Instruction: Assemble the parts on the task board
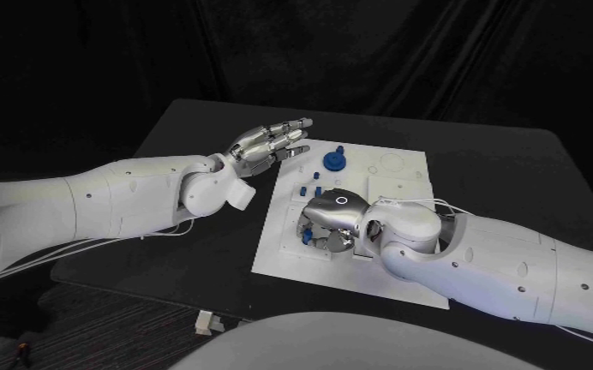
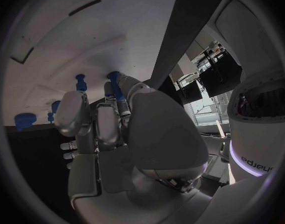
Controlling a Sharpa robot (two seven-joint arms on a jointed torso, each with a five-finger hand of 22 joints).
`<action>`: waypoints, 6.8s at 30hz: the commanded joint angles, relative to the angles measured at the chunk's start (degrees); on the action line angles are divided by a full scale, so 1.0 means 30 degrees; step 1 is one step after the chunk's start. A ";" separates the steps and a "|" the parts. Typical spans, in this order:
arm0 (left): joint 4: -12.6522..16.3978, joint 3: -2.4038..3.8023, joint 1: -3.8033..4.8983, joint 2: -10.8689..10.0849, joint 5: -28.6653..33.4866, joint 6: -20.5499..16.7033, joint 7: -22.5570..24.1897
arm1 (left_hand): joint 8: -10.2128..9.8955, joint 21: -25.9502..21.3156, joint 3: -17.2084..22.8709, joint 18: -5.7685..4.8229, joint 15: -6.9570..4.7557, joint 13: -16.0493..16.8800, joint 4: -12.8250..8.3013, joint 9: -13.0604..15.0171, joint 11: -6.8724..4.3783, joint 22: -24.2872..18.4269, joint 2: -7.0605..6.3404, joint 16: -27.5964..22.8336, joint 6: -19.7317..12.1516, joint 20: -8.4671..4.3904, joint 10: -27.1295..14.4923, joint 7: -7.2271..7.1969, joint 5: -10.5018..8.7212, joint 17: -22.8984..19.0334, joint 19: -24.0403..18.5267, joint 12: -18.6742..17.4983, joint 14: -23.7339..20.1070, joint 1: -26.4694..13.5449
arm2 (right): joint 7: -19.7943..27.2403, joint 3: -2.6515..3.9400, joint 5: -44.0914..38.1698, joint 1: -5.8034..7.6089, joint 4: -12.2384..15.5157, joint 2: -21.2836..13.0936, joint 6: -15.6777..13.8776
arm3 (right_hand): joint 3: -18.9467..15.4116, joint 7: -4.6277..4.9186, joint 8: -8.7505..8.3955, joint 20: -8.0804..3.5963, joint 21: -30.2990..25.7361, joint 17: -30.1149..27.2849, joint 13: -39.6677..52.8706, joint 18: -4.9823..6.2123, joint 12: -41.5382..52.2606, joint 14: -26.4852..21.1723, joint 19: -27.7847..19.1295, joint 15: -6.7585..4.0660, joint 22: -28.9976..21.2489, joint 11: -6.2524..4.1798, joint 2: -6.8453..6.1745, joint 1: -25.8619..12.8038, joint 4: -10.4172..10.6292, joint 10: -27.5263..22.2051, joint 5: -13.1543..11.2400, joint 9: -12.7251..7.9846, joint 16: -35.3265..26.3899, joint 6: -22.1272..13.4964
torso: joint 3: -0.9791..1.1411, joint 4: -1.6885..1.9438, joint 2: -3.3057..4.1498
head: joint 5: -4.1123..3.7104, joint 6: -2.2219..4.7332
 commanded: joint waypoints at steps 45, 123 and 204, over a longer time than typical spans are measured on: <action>0.0076 0.0015 -0.0167 -0.0505 0.0076 0.0092 0.0129 | 0.0174 0.0087 0.0205 0.0326 0.0049 0.0017 0.0011 0.0024 0.0078 0.0020 0.0237 0.0126 0.0128 0.0022 -0.0045 -0.0037 0.0104 0.0050 0.0028 0.0075 0.0010 -0.0017 | -0.5180 -0.0049 0.3068 0.4173 0.4824 -0.9735 0.2150 | -0.4665 -0.2066 0.3090 -0.1344 0.5913 0.9716 2.8593 -0.1056 2.7328 0.2003 0.1480 -0.1463 0.4074 -0.2264 0.1404 -1.1230 0.3945 0.7514 0.0399 0.1707 0.4487 0.2791 | -0.0092 -0.0040 -0.0140 | -0.2191 -0.0004; -0.0049 0.0015 -0.0363 -0.0348 0.0074 0.0748 -0.0364 | 0.0207 0.0068 0.0264 0.0309 0.0089 0.0017 0.0027 0.0014 0.0160 -0.0059 0.0259 0.0114 0.0059 0.0035 -0.0053 0.0029 0.0043 0.0042 0.0003 0.0099 0.0001 -0.0072 | -1.1872 -0.0047 0.9040 0.2400 0.2229 -0.6534 0.8908 | -0.4395 -0.1928 0.2483 -0.1394 0.5322 0.8322 2.8593 -0.0846 2.7328 0.1715 0.1079 -0.1489 0.3764 -0.2267 0.1094 -1.0701 0.2840 0.7514 -0.1528 0.6212 0.3899 0.1299 | -0.0132 -0.0023 -0.0175 | -0.2421 -0.0004; -0.0123 0.0017 -0.0504 -0.0238 0.0074 0.0994 -0.0749 | 0.0316 0.0057 0.0360 0.0323 -0.0026 0.0025 0.0038 0.0026 0.0330 -0.0100 0.0280 0.0084 0.0125 0.0016 -0.0048 0.0173 0.0046 0.0030 -0.0008 0.0182 -0.0039 -0.0138 | -1.1483 -0.0045 1.7963 0.2605 0.1748 -0.4810 0.5692 | -0.0203 -0.1392 0.2771 -0.1052 0.2854 0.6591 2.8593 -0.0368 2.7328 0.1387 0.0291 -0.1128 0.3075 -0.1816 0.2899 -1.1228 0.0355 0.7514 0.4561 0.8397 0.3012 -0.1540 | -0.0133 -0.0019 -0.0173 | -0.1882 -0.0004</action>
